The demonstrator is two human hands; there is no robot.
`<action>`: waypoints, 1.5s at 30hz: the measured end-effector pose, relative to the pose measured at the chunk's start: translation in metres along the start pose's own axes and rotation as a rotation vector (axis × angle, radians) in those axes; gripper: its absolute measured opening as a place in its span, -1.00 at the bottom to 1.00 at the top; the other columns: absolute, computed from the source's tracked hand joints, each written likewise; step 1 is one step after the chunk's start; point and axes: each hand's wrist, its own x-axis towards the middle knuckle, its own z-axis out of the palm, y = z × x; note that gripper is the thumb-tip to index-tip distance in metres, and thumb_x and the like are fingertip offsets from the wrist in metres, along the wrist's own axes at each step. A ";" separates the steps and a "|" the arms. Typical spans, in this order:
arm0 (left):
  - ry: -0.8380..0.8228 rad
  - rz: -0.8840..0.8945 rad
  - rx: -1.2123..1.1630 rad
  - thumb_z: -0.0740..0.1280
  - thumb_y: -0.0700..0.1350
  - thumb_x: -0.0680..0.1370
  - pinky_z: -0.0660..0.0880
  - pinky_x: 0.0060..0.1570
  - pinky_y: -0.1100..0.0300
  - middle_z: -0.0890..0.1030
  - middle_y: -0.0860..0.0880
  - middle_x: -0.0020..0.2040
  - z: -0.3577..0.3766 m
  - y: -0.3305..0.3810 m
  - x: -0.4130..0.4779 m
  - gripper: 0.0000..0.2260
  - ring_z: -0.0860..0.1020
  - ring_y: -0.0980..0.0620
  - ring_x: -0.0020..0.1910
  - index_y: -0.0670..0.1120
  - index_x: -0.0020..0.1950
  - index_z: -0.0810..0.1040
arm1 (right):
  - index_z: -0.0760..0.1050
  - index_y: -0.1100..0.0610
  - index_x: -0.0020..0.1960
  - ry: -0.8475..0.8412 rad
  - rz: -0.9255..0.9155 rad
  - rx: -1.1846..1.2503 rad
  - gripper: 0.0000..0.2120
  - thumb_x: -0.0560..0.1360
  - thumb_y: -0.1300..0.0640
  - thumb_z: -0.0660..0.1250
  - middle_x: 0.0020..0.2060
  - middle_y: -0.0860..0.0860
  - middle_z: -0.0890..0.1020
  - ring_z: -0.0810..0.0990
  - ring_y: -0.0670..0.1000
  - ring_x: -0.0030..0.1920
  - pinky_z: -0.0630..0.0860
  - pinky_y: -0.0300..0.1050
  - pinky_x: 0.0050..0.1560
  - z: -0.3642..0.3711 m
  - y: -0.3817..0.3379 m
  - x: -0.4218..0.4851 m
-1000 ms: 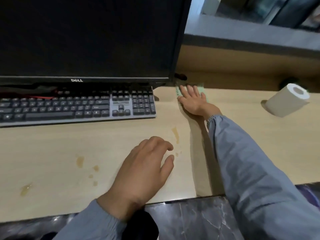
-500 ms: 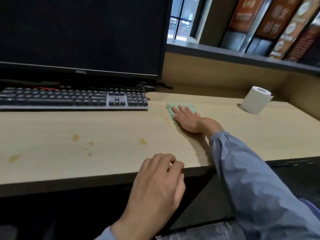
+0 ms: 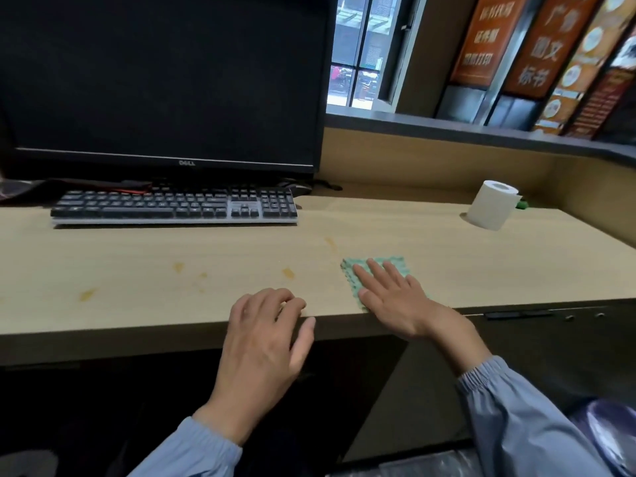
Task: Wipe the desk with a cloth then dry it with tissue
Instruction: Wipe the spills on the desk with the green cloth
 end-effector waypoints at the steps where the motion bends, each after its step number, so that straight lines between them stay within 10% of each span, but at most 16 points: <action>1: 0.013 -0.006 0.018 0.31 0.01 0.64 0.41 0.17 -0.07 0.59 -0.01 0.08 0.001 -0.005 0.000 -0.79 0.57 -0.09 0.08 -0.09 0.12 0.62 | -0.29 -0.19 0.66 0.011 -0.009 0.000 -0.47 0.74 -0.14 -0.19 0.64 -0.09 -0.30 -0.37 0.03 0.62 -0.28 0.14 0.59 0.003 -0.003 -0.006; 25: 0.420 0.094 0.258 0.32 0.12 0.56 0.34 0.17 0.02 0.71 0.01 0.21 0.078 -0.049 -0.017 -0.62 0.56 0.02 0.25 -0.05 0.28 0.61 | -0.43 -0.29 0.57 -0.016 -0.002 0.011 -0.48 0.69 -0.19 -0.25 0.54 -0.29 -0.44 -0.53 -0.12 0.53 -0.36 0.05 0.58 0.004 -0.037 0.001; 45: 0.443 0.104 0.241 0.28 0.13 0.53 0.25 0.25 0.06 0.72 0.04 0.17 0.086 -0.051 -0.014 -0.61 0.56 0.04 0.23 -0.03 0.27 0.60 | -0.35 -0.19 0.64 -0.047 0.081 0.038 -0.45 0.73 -0.16 -0.20 0.62 -0.15 -0.36 -0.43 0.02 0.60 -0.32 0.20 0.57 -0.014 -0.055 0.064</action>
